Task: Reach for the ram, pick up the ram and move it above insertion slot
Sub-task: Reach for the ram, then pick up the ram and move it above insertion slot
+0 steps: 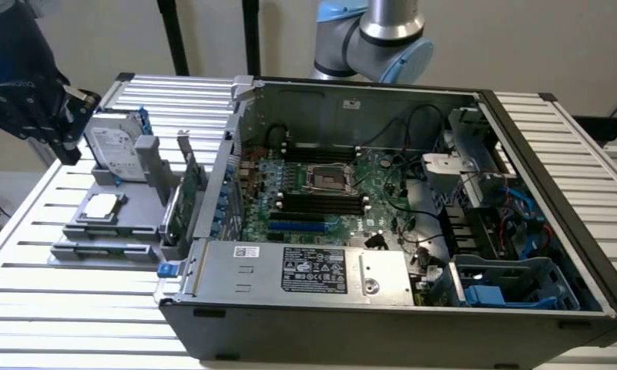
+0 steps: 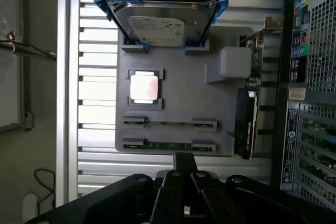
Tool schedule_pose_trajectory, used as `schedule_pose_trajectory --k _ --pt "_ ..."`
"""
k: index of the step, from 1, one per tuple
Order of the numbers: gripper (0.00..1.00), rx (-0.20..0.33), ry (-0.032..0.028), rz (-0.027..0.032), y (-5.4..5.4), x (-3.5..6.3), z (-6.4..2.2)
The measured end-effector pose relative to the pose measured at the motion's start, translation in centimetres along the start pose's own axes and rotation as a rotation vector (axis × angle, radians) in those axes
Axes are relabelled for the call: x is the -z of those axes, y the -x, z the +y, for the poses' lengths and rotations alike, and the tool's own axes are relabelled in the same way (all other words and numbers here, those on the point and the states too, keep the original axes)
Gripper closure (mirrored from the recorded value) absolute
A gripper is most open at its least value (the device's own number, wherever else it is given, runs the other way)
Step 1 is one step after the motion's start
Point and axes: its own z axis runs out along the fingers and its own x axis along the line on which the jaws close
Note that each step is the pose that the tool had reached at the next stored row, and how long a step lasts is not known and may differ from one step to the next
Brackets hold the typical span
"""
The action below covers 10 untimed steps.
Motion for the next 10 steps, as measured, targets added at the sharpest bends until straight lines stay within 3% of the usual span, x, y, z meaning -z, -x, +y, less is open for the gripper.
schedule_pose_trajectory --k 7,10 --pt "0.89 0.0 0.0001 0.0003 0.01 -0.1 -0.17" --pt "0.89 0.042 0.0001 0.0017 -0.01 -0.12 -0.17"
